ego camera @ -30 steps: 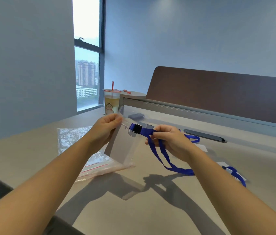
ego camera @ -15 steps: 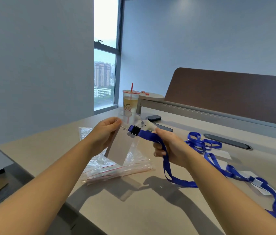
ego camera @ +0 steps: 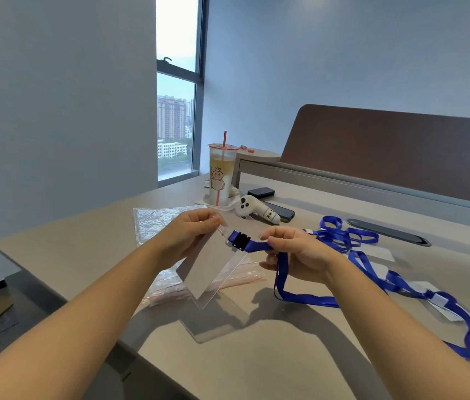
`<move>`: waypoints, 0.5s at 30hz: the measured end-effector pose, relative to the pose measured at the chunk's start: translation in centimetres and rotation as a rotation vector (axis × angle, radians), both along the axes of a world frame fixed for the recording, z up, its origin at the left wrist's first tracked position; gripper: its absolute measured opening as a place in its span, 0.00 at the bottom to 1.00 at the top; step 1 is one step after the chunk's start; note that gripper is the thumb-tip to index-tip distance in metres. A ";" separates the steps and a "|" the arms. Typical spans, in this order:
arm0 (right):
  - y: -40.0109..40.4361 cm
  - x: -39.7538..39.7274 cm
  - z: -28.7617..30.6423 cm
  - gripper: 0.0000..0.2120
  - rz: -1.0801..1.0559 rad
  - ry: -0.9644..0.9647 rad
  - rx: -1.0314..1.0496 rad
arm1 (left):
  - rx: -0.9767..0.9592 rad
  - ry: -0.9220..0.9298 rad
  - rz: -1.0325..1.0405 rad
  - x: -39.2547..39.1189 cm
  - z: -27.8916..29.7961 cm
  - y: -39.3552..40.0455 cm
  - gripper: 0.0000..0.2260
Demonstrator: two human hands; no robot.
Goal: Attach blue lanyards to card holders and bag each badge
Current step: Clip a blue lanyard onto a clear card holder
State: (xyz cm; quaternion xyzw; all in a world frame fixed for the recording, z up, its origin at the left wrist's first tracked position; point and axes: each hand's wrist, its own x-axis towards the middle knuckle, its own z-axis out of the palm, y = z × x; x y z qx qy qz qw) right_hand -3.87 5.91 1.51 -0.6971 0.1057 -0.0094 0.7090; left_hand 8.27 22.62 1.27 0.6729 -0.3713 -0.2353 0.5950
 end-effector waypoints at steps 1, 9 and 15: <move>-0.2 -0.2 -0.1 0.08 0.005 0.015 0.011 | -0.013 0.014 0.003 0.1 -0.1 0.0 0.11; -0.8 -1.1 -0.5 0.08 -0.064 0.093 -0.348 | -0.008 0.032 -0.038 0.1 -0.7 -0.5 0.11; -0.6 -0.9 -0.1 0.08 -0.074 0.012 -0.550 | 0.121 -0.001 -0.199 -0.7 -0.6 -1.7 0.11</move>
